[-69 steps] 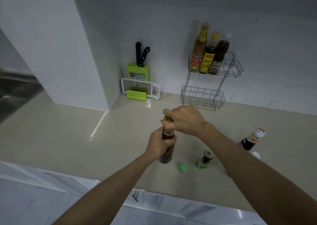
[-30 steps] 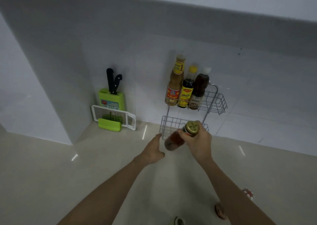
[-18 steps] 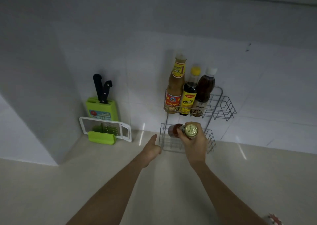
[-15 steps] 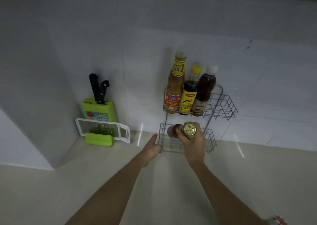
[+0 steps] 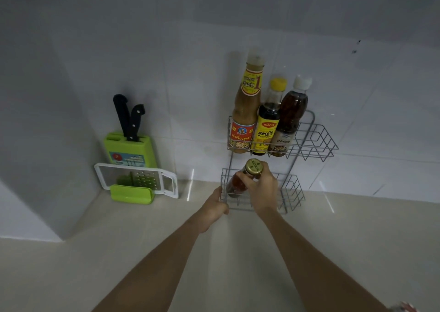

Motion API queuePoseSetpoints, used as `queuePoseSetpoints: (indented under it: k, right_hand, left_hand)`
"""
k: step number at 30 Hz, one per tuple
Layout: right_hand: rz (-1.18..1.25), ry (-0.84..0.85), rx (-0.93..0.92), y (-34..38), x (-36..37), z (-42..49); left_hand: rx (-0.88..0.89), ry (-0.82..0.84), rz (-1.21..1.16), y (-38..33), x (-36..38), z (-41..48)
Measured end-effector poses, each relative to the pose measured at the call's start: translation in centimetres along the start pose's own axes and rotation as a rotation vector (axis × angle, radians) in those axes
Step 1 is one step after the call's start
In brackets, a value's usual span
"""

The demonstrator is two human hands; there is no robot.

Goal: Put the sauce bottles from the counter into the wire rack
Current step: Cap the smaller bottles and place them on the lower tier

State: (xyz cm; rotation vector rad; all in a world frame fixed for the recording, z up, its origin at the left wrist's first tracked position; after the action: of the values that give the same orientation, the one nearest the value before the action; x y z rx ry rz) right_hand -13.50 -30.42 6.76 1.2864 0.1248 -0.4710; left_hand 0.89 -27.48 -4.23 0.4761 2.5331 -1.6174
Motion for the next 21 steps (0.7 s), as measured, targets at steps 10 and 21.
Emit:
queuePoseSetpoints:
  k: [10, 21]
  right_hand:
    - [-0.156, 0.136, 0.084, -0.7, 2.6, 3.2]
    - [-0.300, 0.164, 0.029, 0.4, 4.3, 3.8]
  left_hand:
    - [0.034, 0.010, 0.009, -0.1, -0.1, 0.2]
    - [0.051, 0.034, 0.000, -0.4, 0.3, -0.1]
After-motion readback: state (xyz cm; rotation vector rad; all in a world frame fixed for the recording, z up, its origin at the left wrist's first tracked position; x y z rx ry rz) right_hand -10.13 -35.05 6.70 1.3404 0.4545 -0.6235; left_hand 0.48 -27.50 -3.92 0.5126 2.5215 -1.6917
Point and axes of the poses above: each hand's wrist, its own z-axis towards the middle knuckle, its own x-axis out of the palm, y = z × x, the point moved 10 cm from there along z, towards the middle knuckle, and after that the axes turned 6 degrees about z, right-handed, at the moved point
